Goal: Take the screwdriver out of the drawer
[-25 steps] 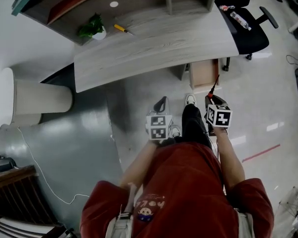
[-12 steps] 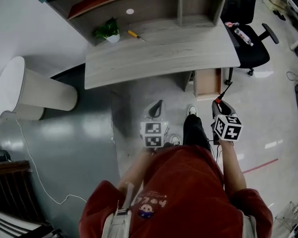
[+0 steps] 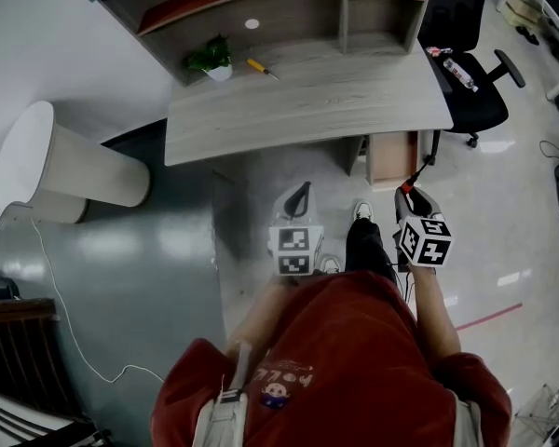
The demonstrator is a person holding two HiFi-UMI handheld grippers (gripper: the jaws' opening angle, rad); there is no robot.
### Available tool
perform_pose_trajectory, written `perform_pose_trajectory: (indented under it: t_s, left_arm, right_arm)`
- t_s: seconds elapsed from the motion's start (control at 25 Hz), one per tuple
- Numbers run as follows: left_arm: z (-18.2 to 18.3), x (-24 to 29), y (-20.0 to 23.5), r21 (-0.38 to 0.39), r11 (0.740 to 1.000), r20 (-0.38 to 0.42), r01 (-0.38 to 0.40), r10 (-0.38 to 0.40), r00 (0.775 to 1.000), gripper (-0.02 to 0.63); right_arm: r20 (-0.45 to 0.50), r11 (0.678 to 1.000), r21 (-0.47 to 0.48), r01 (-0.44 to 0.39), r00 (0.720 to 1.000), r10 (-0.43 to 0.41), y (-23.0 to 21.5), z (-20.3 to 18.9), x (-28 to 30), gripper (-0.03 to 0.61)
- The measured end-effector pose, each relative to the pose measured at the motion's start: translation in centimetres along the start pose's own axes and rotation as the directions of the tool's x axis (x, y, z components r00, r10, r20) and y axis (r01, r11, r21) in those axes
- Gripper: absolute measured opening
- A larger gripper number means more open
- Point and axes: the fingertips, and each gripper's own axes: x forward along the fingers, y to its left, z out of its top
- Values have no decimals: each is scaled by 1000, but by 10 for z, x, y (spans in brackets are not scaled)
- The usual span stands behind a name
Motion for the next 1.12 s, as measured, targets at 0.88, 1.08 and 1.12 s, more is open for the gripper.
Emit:
perform_pose_trajectory:
  t_s: [0.88, 1.08, 1.12]
  left_arm:
    - [5, 2, 8, 8, 1000, 16, -4, 4, 1000, 2]
    - [1, 1, 1, 11, 1000, 9, 7, -7, 1000, 2]
    - [1, 1, 1, 11, 1000, 10, 8, -8, 1000, 2]
  right_arm:
    - [28, 1000, -1, 10, 1000, -10, 6, 8, 3, 100]
    - [31, 1000, -13, 15, 999, -14, 5, 5, 0, 100]
    - [30, 1000, -14, 15, 999, -14, 5, 5, 1, 100]
